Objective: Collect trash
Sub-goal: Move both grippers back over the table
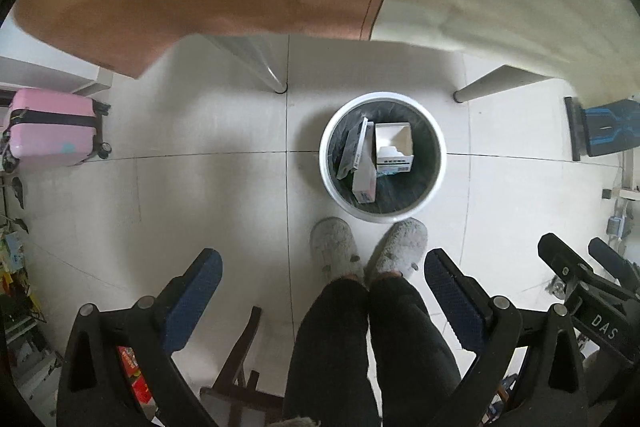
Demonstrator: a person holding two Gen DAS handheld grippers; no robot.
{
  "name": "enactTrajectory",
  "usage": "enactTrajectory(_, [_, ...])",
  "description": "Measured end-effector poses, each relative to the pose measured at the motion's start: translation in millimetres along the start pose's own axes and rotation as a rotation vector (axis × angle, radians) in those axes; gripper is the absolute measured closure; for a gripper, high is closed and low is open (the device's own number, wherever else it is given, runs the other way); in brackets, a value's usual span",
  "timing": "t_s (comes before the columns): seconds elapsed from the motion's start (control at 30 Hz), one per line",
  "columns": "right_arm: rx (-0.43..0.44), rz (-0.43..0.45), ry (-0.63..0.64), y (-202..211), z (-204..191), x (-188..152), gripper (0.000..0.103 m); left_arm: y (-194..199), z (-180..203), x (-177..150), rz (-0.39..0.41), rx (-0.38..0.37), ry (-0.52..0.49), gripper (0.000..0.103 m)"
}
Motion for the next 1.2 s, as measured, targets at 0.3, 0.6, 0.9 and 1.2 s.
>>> enactTrajectory(0.3, [0.072,0.028,-0.003,128,-1,-16,0.000,107,5,-15,0.054,-0.018,-0.007,0.000])
enactTrajectory(0.6, [0.194,0.176,-0.071,251,14,48,0.000,208,14,50,0.284,0.027,0.011,0.000])
enactTrajectory(0.9, [0.181,0.199,0.035,290,28,208,0.000,248,24,166,0.384,0.157,0.096,0.000])
enactTrajectory(1.2, [-0.321,0.043,0.772,202,-29,369,0.000,197,65,291,0.235,0.231,0.199,0.000])
Point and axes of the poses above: each gripper's, at about its wrist camera, not at the fingertips, and y roughly against the way its jaws point, z to its right, x to its top, the point moved 3 cm from there along -y, roughly the way its jaws point, and after that the axes turned 4 degrees about -y, right-handed, at the moved point
